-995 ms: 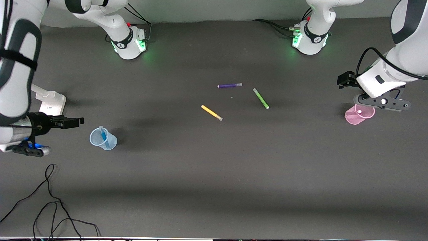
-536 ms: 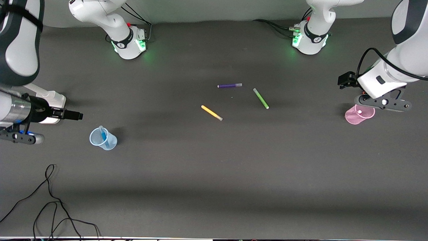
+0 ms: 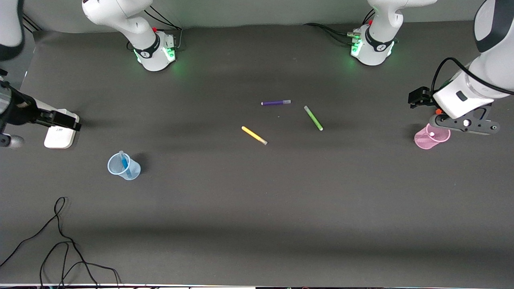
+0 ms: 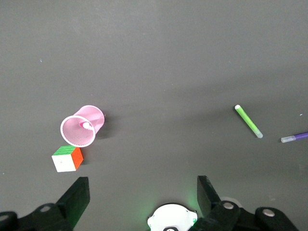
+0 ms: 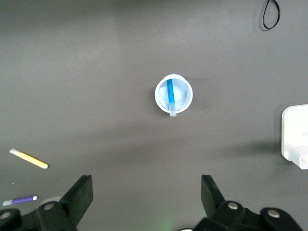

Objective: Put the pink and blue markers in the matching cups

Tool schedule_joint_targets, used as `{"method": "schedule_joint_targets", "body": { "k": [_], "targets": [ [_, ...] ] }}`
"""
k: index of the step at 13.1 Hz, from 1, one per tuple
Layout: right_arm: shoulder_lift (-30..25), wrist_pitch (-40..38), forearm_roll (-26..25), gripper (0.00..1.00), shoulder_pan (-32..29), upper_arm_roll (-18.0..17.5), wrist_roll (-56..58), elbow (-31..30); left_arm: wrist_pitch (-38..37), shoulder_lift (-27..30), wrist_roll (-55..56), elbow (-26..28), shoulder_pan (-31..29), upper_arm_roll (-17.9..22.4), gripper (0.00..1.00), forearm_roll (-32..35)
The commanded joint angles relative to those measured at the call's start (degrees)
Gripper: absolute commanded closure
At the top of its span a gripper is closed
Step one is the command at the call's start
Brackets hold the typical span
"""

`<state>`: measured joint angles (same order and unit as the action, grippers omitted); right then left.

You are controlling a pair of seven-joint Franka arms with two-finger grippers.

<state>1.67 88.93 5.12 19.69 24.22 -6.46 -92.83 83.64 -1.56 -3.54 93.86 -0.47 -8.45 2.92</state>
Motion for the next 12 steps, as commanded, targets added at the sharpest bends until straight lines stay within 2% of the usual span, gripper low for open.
{"method": "schedule_joint_targets", "body": {
  "k": [1,3,5,7,12],
  "targets": [
    [-2.9,1.6,-1.5,0.00,-10.8,-11.0,-1.1,-2.3,-1.0,-1.1,1.1,-5.0,0.1,0.0,0.01,0.4],
    [-3.0,1.6,-1.5,0.00,-18.8,-18.8,-0.9,-2.1,-3.2,-1.2,0.9,-9.5,0.1,0.0,0.01,0.7],
    [-3.1,1.7,-1.5,0.00,-22.8,-22.3,-0.8,-2.1,-3.7,-2.0,-0.4,-9.1,-0.3,0.0,0.01,0.9],
    [-2.9,1.9,-1.5,0.00,-24.1,-23.5,-0.8,-2.3,-3.8,-3.2,-2.2,-9.2,-2.2,0.0,0.01,0.2],
    [-1.6,1.7,-1.7,0.00,-23.6,-23.4,-0.8,-1.5,-3.9,-3.1,-1.3,-8.7,-2.3,-0.1,0.01,0.2]
  ]
}}
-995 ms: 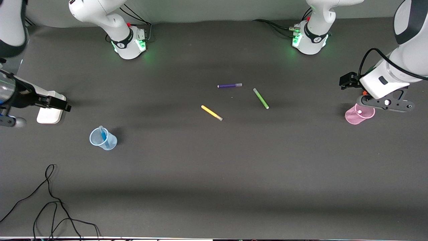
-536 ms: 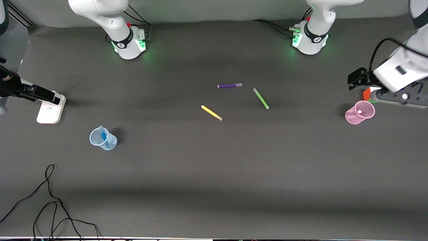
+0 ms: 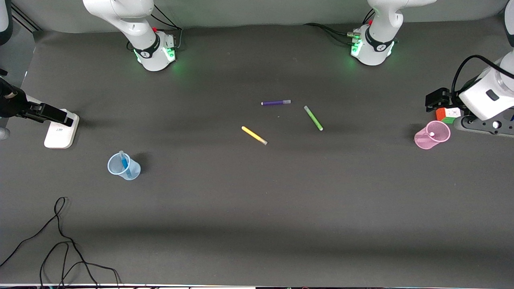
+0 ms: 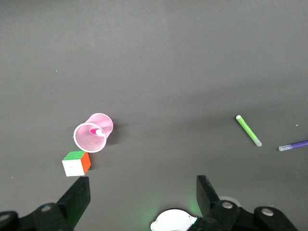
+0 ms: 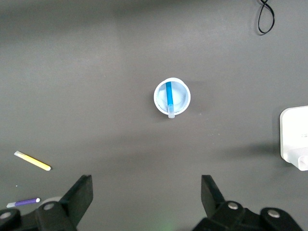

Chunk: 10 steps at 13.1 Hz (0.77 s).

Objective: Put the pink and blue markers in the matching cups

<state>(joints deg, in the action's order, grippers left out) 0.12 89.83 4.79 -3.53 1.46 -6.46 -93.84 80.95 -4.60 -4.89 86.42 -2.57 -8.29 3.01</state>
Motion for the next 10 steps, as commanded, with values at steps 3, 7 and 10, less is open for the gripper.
{"method": "schedule_joint_targets", "body": {
  "k": [3,7,10],
  "targets": [
    [0.1,0.7,-4.2,0.00,2.2,-0.2,-0.4,-0.1,-1.1,0.6,0.2,-0.1,0.1,-0.2,0.87,0.6],
    [0.1,0.5,-4.4,0.00,2.6,0.7,2.0,-0.2,-1.1,0.6,0.2,-0.3,0.0,-0.3,1.00,0.8],
    [-0.1,0.5,-4.1,0.00,2.7,1.4,3.0,-0.3,-1.0,0.5,0.1,-0.3,-0.2,-0.3,1.00,0.7]
  ]
}}
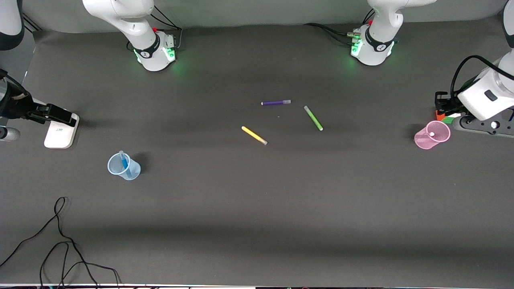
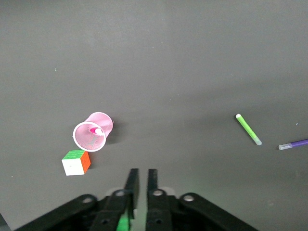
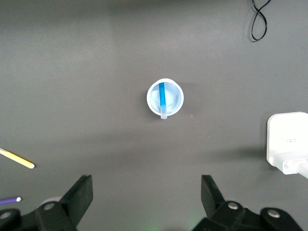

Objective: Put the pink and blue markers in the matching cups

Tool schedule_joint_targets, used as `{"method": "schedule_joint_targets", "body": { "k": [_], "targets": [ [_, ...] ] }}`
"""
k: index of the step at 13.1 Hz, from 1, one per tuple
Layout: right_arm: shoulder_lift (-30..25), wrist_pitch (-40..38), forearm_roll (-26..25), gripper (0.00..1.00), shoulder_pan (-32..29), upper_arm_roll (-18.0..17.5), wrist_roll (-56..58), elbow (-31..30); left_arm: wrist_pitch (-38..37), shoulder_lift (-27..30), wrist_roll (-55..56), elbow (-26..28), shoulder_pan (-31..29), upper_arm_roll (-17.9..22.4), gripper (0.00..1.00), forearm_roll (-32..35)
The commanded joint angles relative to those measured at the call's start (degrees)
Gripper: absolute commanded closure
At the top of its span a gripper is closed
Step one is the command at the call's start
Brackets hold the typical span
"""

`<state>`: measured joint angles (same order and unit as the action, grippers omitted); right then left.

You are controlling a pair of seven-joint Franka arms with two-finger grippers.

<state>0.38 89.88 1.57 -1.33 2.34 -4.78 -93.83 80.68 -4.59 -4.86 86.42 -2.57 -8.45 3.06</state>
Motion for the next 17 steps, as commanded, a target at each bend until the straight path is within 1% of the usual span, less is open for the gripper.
{"method": "schedule_joint_targets", "body": {
  "k": [1,6,7,8,9,17],
  "targets": [
    [-0.4,0.5,-1.0,0.00,0.5,0.6,1.4,-0.3,-0.7,0.5,0.2,-0.3,-0.2,-0.2,1.00,0.5],
    [-0.6,0.2,-1.5,0.00,0.5,0.6,1.8,-0.5,-0.6,0.5,0.2,-0.3,-0.2,-0.1,1.00,0.3],
    [-0.6,0.2,-1.5,0.00,0.5,0.6,1.9,-0.5,-0.6,0.4,0.2,-0.3,-0.2,-0.1,0.85,0.3],
    [-0.6,0.2,-1.5,0.00,0.5,0.6,3.3,-0.5,-0.7,0.4,0.2,-0.3,-0.2,-0.1,0.41,0.3],
    [-0.6,0.2,-1.7,0.00,0.5,0.6,4.1,-0.5,-0.7,0.4,0.1,-0.3,-0.2,-0.1,0.01,0.3],
    [-0.6,0.0,-1.7,0.00,0.5,0.6,4.0,-0.5,-0.6,0.4,0.1,-0.3,-0.2,0.0,0.01,0.2]
  ]
}}
